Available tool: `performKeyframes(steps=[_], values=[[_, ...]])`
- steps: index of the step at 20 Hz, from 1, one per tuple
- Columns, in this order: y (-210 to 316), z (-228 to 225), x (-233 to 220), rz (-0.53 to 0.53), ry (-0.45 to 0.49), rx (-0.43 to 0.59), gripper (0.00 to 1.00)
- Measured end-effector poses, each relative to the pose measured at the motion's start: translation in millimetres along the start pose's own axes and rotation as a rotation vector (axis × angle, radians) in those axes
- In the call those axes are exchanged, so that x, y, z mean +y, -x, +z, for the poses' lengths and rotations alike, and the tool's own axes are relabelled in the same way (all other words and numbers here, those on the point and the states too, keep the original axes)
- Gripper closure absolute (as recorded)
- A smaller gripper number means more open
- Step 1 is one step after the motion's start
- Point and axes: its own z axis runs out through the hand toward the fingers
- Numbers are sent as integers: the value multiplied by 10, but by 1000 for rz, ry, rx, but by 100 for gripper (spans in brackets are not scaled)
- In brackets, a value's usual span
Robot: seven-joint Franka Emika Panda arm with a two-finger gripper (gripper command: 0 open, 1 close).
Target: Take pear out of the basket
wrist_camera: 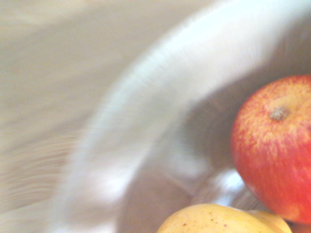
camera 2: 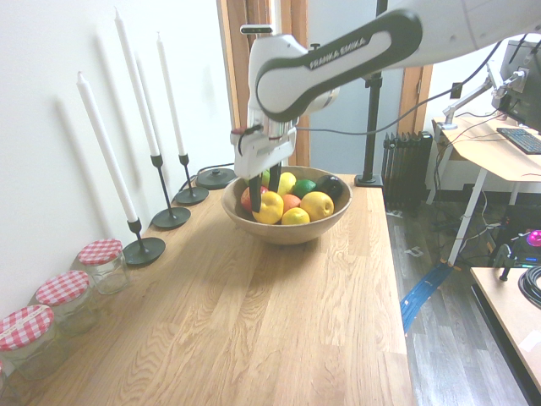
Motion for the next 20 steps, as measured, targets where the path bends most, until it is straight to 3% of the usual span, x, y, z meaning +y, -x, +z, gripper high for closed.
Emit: performKeyframes(steps=[6, 10, 14, 20], values=[[588, -972, -248, -99, -95, 24, 100], [1254, -1243, -576, -191, -114, 45, 100], [1818, -1101, -830, -252, -87, 48, 100], [2105, -455, -1019, -272, -21, 51, 100]])
